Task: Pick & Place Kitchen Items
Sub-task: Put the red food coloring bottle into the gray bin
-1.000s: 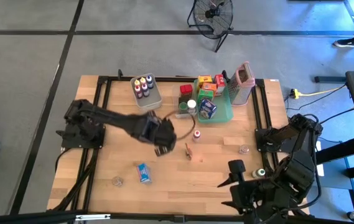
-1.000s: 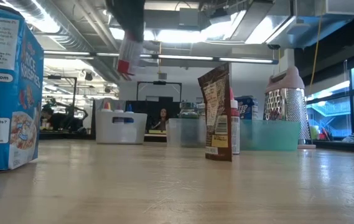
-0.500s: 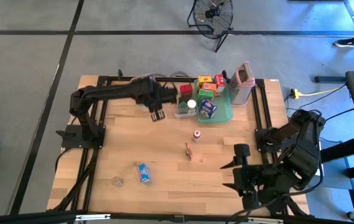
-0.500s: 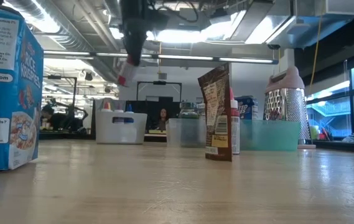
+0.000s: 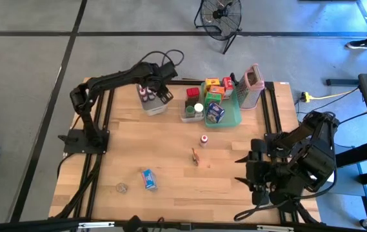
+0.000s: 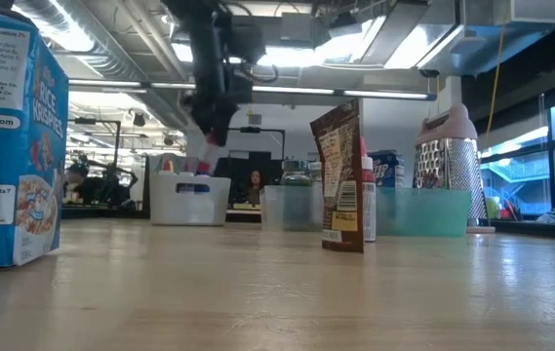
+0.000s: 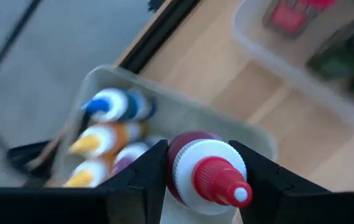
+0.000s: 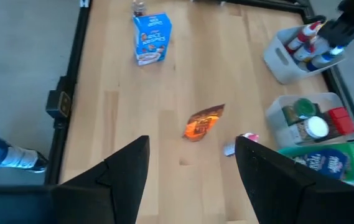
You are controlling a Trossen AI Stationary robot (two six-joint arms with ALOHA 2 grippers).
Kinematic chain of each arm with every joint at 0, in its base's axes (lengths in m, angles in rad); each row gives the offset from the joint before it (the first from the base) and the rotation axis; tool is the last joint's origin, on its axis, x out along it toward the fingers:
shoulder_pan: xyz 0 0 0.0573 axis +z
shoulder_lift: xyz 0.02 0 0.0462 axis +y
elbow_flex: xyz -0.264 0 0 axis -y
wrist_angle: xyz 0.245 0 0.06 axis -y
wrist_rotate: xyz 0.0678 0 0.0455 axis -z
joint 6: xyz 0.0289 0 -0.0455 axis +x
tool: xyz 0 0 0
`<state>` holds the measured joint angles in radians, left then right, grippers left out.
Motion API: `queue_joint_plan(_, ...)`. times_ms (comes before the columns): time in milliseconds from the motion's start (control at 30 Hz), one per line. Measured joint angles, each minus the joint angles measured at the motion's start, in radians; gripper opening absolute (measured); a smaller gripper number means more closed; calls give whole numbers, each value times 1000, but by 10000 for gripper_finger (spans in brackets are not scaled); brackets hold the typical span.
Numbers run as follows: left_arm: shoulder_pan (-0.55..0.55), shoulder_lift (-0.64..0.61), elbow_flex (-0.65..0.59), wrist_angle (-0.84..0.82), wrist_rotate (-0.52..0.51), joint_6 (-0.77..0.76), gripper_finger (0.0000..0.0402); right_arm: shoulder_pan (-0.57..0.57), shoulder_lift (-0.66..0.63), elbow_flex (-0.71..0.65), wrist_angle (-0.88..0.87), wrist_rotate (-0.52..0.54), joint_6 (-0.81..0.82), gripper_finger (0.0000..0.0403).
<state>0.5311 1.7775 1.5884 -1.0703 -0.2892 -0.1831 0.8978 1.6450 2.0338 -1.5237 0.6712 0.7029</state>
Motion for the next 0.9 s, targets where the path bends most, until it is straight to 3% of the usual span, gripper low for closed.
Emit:
queue_joint_plan(100, 14, 0, -60, 112, 55, -14, 144, 0, -13, 0, -12, 17, 0, 238)
queue_joint_plan(267, 17, 0, -125, 177, -23, -60, 144, 0, -22, 0, -26, 38, 0, 238)
queue_joint_plan(533, 24, -43, -223, 311, -14, -66, 146, 0, -22, 0, -40, 63, 0, 238)
queue_joint_plan(900, 76, -100, -257, 359, 36, -69, 143, -1, -23, 0, -36, 97, 0, 238)
